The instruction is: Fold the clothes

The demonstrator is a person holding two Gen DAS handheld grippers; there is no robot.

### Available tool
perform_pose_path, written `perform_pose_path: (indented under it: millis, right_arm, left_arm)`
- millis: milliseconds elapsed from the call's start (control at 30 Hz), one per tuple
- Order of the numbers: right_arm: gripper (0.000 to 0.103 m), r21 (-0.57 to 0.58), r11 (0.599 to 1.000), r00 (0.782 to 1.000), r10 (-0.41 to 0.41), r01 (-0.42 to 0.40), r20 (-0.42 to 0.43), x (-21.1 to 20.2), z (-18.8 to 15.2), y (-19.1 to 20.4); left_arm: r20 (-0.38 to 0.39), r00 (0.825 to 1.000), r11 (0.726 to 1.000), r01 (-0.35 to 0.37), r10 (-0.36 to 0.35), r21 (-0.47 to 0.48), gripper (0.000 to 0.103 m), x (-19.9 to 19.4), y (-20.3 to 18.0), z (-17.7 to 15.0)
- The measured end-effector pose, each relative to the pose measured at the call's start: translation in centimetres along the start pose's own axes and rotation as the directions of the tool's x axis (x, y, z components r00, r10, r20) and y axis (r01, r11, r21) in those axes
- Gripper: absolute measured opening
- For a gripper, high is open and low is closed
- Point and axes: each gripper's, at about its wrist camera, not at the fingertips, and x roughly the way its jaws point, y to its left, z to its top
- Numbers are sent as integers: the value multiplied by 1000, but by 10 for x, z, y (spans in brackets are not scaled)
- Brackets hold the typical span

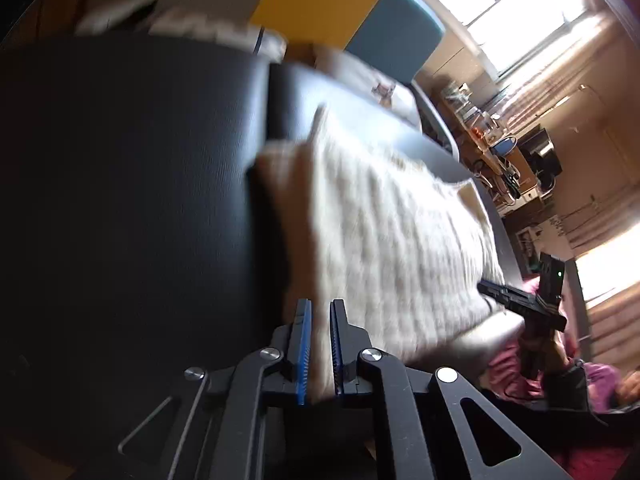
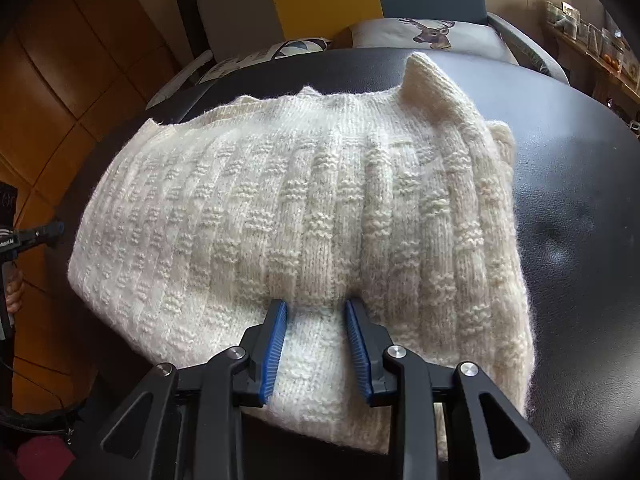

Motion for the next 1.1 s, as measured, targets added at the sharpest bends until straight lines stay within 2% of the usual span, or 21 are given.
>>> perform_pose_path:
  millis: [33,100,200,233,300,333,467,533,567,600,667,700,767,833,867,933,1000,1100]
  right_arm:
    - [32,1,1000,1000,8,-8,1,0,0,0]
    - [32,6,1000,1000,27,-27,2,0,-1,-1]
    - [32,3,999,999,55,-55,-1,0,0,-4]
    - [32,-1,998,998,63,-63,-3,0,0,-4]
    - [32,-19,997,997,76,-76,-11,0,1,-5]
    - [32,-27,996,997,82,-82,-16,0,1,-6]
    - [32,-46,994,995,93,-94,-23,1,2,-5]
    - [32,-58,994,996,90,-91,-24,1,1,-5]
    - [32,-67,994,996,86,-88,-26,1,1,-3]
    - [32,-77,994,996,82,-84,-27,1,1,-2]
    - [32,-92,993,997,75,-78,-30,1,1,1]
    - [32,-97,992,997,73,-75,-30,2,1,2]
    - [32,-106,992,997,68,-71,-31,3,0,6]
    - [33,-116,991,998,62,-66,-32,4,-1,9]
    - [33,-120,991,998,60,-63,-33,4,-1,11]
    - [33,-130,990,998,55,-59,-34,5,-2,14]
    - [33,-140,989,998,50,-54,-35,6,-2,18]
    - [33,-148,988,998,46,-52,-41,7,-2,21]
  left_arm:
    - [23,1000,999,-17,16,52,20,1,-15,11]
    - [20,1000,983,15,-19,185,30,15,-55,34]
    - [-66,997,922,56,-32,383,49,59,-114,62]
    - [-109,994,899,57,-10,434,56,76,-129,69]
    - [-174,983,860,39,58,508,57,111,-146,85]
    - [-196,977,851,35,80,524,57,121,-144,90]
    - [-254,959,860,26,121,509,57,153,-115,105]
    - [-299,946,876,34,127,481,57,171,-104,112]
    - [-315,941,881,41,125,472,56,177,-100,112]
    - [-319,940,879,43,126,475,50,181,-98,110]
    - [-289,950,867,42,120,496,25,179,-102,104]
    - [-257,958,860,20,130,509,8,175,-107,101]
    - [-161,978,841,-26,133,540,6,162,-120,98]
    - [-68,990,843,-66,120,534,6,153,-127,102]
    - [-23,990,843,-104,136,527,6,154,-127,104]
    - [49,976,832,-206,212,514,7,168,-121,107]
    - [30,975,858,-209,221,469,14,187,-110,107]
    - [40,985,887,-168,167,430,17,190,-104,104]
